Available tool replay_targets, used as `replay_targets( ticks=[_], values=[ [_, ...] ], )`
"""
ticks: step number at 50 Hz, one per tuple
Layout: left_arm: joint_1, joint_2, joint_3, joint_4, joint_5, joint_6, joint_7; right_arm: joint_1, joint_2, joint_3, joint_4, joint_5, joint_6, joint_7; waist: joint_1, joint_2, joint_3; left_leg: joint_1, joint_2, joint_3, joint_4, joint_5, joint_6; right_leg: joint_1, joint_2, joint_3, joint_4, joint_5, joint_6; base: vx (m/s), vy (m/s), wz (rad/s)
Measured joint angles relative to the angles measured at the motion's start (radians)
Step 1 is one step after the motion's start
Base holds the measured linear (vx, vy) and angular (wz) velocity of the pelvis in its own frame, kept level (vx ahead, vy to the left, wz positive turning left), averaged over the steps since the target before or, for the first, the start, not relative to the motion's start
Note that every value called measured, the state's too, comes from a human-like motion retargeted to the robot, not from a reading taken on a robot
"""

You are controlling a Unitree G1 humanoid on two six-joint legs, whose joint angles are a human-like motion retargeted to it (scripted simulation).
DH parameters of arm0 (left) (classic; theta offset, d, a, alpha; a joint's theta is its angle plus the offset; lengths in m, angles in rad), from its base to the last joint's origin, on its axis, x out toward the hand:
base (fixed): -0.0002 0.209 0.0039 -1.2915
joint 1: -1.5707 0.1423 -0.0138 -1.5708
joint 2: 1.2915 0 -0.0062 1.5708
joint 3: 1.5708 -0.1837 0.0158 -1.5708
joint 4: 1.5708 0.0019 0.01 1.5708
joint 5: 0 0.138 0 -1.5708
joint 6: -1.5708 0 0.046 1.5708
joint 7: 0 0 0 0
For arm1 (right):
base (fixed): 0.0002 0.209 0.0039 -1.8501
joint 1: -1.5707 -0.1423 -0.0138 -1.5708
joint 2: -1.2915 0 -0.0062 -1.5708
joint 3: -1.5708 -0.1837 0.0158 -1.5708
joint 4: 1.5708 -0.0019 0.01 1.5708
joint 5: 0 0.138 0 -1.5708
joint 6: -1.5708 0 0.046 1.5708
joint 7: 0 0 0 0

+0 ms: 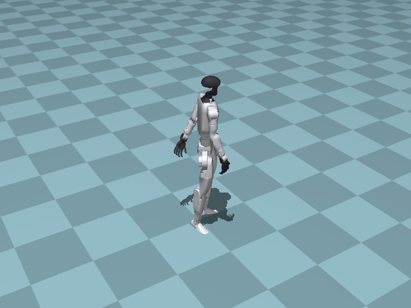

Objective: Upper body actions

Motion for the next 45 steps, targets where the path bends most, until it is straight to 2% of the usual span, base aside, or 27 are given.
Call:
replay_targets(
  ticks=[6,10,12,15,20,25,29,32,35,37,39,42,45],
  values=[
    [-0.003,0.042,-0.124,-0.116,0.186,-0.084,0.119,0.028,-0.015,0.101,0.097,-0.233,0.001,-0.037,-0.003,-0.013,0.023,0.026,0.004,0.007,-0.001,-0.01,0.004,0.024,0.008,0.001,-0.006,0.001,0.003,0.05,-0.04,-0.05],
    [-0.002,0.094,-0.162,-0.149,0.234,-0.09,0.16,0.062,-0.026,0.108,0.2,-0.346,0.04,-0.089,-0.032,-0.02,0.014,0.032,0.007,0.007,0.002,-0.019,0.007,0.028,0.013,0.003,-0.002,-0.004,0.005,0.09,-0.05,-0.02],
    [-0.002,0.105,-0.139,-0.148,0.213,-0.077,0.149,0.078,-0.03,0.08,0.262,-0.354,0.066,-0.118,-0.045,-0.023,0.009,0.037,0.01,0.014,0.0,-0.025,0.009,0.028,0.015,0.005,-0.001,-0.005,0.006,0.09,-0.03,-0.18],
    [-0.007,0.109,-0.074,-0.128,0.146,-0.054,0.111,0.097,-0.044,0.02,0.357,-0.291,0.099,-0.141,-0.056,-0.027,-0.001,0.048,0.013,0.034,-0.006,-0.034,0.012,0.022,0.015,0.018,0.004,-0.004,0.008,0.07,-0.02,-0.35],
    [-0.012,0.111,0.002,-0.081,0.023,-0.045,0.066,0.119,-0.077,-0.103,0.461,-0.077,0.13,-0.155,-0.079,-0.03,-0.023,0.062,0.014,0.069,-0.016,-0.047,0.016,0.008,0.014,0.039,0.008,-0.001,0.013,0.08,0.0,-0.37],
    [-0.011,0.117,-0.017,-0.067,0.044,-0.049,0.048,0.132,-0.089,-0.181,0.473,0.118,0.099,-0.199,-0.107,-0.021,-0.028,0.078,0.015,0.095,-0.021,-0.06,0.018,0.004,0.015,0.053,0.01,0.003,0.015,0.04,-0.01,-0.28],
    [-0.005,0.116,-0.041,-0.07,0.086,-0.062,0.045,0.118,-0.074,-0.184,0.451,0.139,0.093,-0.199,-0.125,-0.016,-0.027,0.098,0.016,0.119,-0.028,-0.067,0.017,-0.001,0.018,0.076,0.014,0.005,0.013,0.01,-0.03,-0.32],
    [-0.007,0.112,-0.055,-0.047,0.078,-0.065,0.06,0.111,-0.051,-0.152,0.397,0.089,0.089,-0.169,-0.13,-0.014,-0.028,0.115,0.021,0.148,-0.034,-0.074,0.014,-0.016,0.021,0.117,0.025,0.008,0.01,0.01,-0.04,-0.51],
    [-0.032,0.099,-0.064,0.001,0.028,-0.027,0.095,0.128,-0.022,-0.105,0.287,-0.012,0.068,-0.118,-0.126,-0.012,-0.029,0.133,0.03,0.193,-0.039,-0.083,0.009,-0.034,0.028,0.161,0.034,0.013,0.004,0.0,-0.09,-0.71],
    [-0.066,0.082,-0.05,0.029,-0.036,0.019,0.133,0.132,-0.014,-0.097,0.252,-0.158,-0.014,-0.093,-0.133,-0.013,-0.028,0.141,0.036,0.211,-0.042,-0.085,0.007,-0.039,0.033,0.179,0.037,0.015,0.001,-0.02,-0.09,-0.46],
    [-0.117,0.077,-0.068,0.048,-0.147,0.042,0.175,0.134,-0.014,-0.082,0.269,-0.296,-0.043,-0.151,-0.152,-0.012,-0.027,0.145,0.042,0.215,-0.04,-0.085,0.005,-0.037,0.038,0.184,0.038,0.014,-0.002,-0.02,-0.03,-0.09],
    [-0.232,0.069,-0.091,0.045,-0.225,0.045,0.209,0.165,-0.039,-0.071,0.331,-0.405,0.009,-0.246,-0.171,-0.013,-0.025,0.141,0.049,0.204,-0.036,-0.081,0.005,-0.029,0.043,0.179,0.039,0.008,-0.005,-0.08,-0.03,0.19],
    [-0.381,0.058,-0.094,-0.021,-0.151,0.042,0.137,0.22,-0.072,-0.113,0.414,-0.399,0.085,-0.284,-0.183,-0.022,-0.021,0.127,0.048,0.18,-0.028,-0.075,0.007,-0.019,0.04,0.16,0.037,-0.001,-0.004,-0.03,-0.04,0.4]
  ],
)
